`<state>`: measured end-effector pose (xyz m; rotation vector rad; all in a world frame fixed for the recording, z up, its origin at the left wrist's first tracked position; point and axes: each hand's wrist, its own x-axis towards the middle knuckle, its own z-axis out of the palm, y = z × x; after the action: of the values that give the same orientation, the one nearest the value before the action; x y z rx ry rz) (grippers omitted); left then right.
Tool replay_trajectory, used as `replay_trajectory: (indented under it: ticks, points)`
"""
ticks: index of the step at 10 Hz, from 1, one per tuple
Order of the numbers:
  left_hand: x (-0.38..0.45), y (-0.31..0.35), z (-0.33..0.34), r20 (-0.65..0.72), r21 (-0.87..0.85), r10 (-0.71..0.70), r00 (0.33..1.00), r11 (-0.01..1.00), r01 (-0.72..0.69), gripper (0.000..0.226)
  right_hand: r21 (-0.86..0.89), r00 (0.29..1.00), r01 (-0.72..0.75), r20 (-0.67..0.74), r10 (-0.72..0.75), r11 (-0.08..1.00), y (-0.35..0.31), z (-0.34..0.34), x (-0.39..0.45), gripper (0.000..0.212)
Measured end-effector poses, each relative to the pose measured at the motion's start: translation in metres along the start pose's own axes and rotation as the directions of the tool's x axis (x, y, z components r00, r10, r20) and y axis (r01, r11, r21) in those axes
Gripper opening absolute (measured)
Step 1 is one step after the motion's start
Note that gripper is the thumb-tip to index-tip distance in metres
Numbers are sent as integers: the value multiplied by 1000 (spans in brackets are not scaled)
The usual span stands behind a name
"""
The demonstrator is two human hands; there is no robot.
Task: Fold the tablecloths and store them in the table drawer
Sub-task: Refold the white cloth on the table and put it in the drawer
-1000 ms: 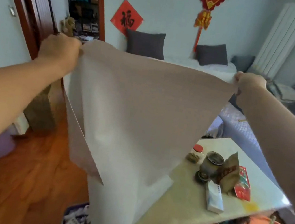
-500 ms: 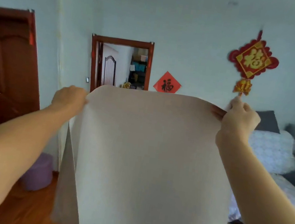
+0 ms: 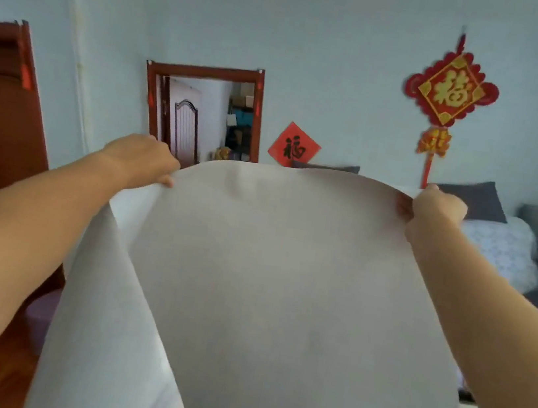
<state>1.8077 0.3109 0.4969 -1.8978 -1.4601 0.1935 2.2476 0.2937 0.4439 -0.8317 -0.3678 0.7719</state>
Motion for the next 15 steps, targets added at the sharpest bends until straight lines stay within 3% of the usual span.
replay_trajectory:
  ticks: [1,2,3,5,6,8,9,10,11,12,13,14,15]
  points:
    - [38,49,51,27,28,122,992,992,-123,27,-172,997,-77,-36,72,982,61,-40,52,12]
    - [78,85,100,-5,45,202,979,978,-202,21,-149,958,-229,-208,196,962,102,-56,63,8]
    - [113,118,140,-72,-1,190,979,982,-191,18,-175,942,-277,-244,231,945,142,-71,78,15]
    - [125,178,212,-16,-101,260,965,960,-260,14,-150,866,-442,-329,377,884,204,-124,82,31]
    - [125,191,236,6,-154,265,964,953,-261,12,-179,857,-449,-362,366,875,215,-137,86,18]
    - [101,196,285,64,-497,128,990,864,-79,24,-298,849,-500,-354,393,813,236,-164,76,11]
    - [63,203,315,150,-657,-20,989,745,114,32,-335,815,-559,-390,428,758,257,-206,49,14]
    - [12,218,339,211,-754,-110,971,614,233,8,-299,722,-671,-473,506,678,286,-268,-3,9]
    - [-45,239,351,124,-778,-69,990,613,140,27,-331,619,-771,-587,522,544,321,-333,-66,2]
    - [-100,257,353,86,-796,59,995,605,33,44,-419,548,-836,-667,504,354,354,-385,-120,4]
    - [-158,274,359,-33,-773,259,965,606,-189,72,-482,534,-844,-718,447,234,383,-431,-154,9]
    - [-224,292,379,-76,-661,516,853,614,-431,83,-583,573,-805,-716,398,109,417,-479,-167,13]
    - [-295,318,394,-21,-595,700,714,565,-572,78,-628,570,-776,-742,354,-67,457,-533,-177,28]
